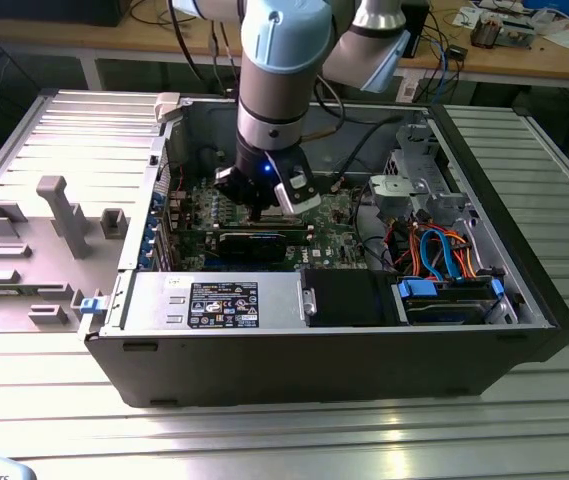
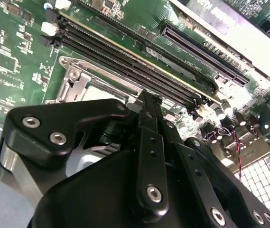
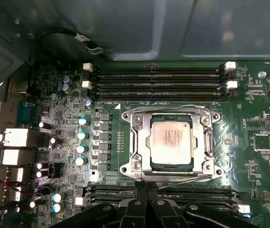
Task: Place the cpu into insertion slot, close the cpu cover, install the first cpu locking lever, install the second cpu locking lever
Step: 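Install the second cpu locking lever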
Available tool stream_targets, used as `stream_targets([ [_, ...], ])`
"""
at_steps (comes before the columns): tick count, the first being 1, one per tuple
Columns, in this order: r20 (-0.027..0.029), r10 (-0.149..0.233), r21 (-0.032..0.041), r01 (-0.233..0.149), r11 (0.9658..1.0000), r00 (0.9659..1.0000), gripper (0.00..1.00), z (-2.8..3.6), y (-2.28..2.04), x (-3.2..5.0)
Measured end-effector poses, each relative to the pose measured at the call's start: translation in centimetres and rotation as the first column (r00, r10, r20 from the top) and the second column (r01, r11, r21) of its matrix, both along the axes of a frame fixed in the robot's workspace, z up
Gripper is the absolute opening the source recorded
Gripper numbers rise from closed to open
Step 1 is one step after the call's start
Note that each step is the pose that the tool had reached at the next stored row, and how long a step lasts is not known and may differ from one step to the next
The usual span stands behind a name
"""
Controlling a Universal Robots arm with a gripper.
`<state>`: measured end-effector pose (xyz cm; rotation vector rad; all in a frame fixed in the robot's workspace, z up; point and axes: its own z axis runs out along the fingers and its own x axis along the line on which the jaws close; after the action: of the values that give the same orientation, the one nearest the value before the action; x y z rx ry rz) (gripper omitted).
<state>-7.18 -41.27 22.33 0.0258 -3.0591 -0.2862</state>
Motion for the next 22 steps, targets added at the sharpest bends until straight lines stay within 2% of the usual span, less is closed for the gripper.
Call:
stream_targets([
  [3,0.002,0.009,0.0117,-0.009,0.9999,1.0,0.11,-0.24,-0.09,-0.22],
  [4,0.0066,0.012,0.0129,-0.012,0.9998,0.9999,0.11,-0.28,-0.11,-0.28],
  [7,0.0176,0.015,0.013,-0.015,0.9998,0.9997,0.11,-0.34,-0.19,-0.41],
  [12,0.0291,0.018,0.0129,-0.018,0.9998,0.9994,0.11,-0.55,-0.34,-1.04],
  [13,0.0363,0.018,0.0128,-0.018,0.9997,0.9992,0.11,-0.66,-0.46,-1.2],
  [14,0.039,0.018,0.0131,-0.018,0.9997,0.9991,0.11,-0.85,-0.66,-1.31],
  [16,0.0389,0.017,0.0158,-0.018,0.9997,0.9991,0.11,-0.9,-0.72,-1.4],
  [19,0.0393,0.017,0.0309,-0.018,0.9994,0.9991,0.11,-0.91,-0.79,-1.45],
  [22,0.0395,0.016,0.0432,-0.018,0.9989,0.9991,0.11,-0.95,-1.08,-1.5],
])
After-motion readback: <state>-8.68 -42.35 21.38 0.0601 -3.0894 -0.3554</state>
